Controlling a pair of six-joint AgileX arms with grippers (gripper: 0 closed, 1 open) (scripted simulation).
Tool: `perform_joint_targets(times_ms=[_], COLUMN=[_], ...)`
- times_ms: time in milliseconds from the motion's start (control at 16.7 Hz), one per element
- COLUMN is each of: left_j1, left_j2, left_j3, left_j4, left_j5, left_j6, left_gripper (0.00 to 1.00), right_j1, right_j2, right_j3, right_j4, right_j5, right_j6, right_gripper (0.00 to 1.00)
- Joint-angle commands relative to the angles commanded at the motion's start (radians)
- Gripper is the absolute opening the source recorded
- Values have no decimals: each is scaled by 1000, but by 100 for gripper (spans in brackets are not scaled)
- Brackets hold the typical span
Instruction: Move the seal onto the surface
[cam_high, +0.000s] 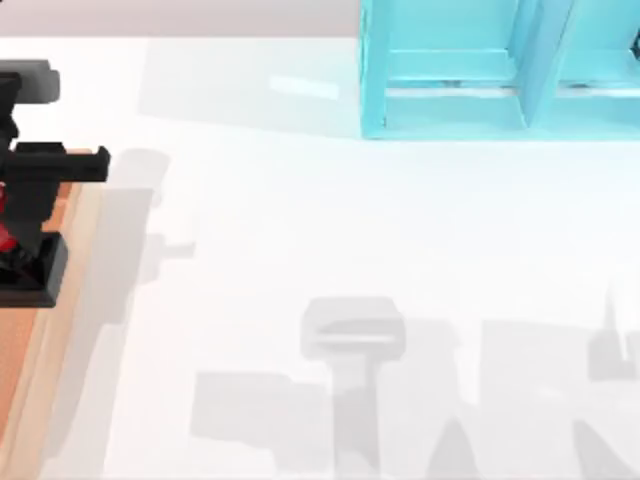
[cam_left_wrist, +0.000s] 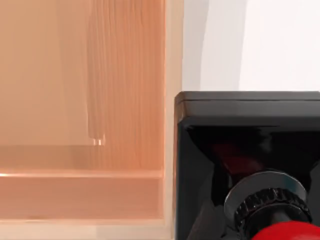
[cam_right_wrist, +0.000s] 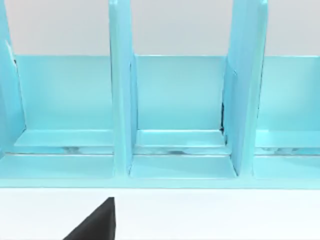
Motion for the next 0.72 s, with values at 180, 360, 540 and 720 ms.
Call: perform_joint_targets(times_ms=[180, 360, 540, 720], left_j1=[-8, -77, -179, -270], left_j2=[20, 124, 308, 440], left_j3=[5, 48, 97, 139], left_j4=[17, 86, 184, 286], left_j5=[1, 1, 3, 4], left_j6=[-12, -84, -178, -266], left_gripper=[0, 0, 0, 0], right_j1=[0, 0, 0, 0], right_j2=[0, 0, 0, 0], right_j3=[0, 0, 0, 0], right_j4=[0, 0, 0, 0], right_j5=[0, 0, 0, 0], right_j6=[0, 0, 0, 0], right_gripper=[100, 100, 100, 100])
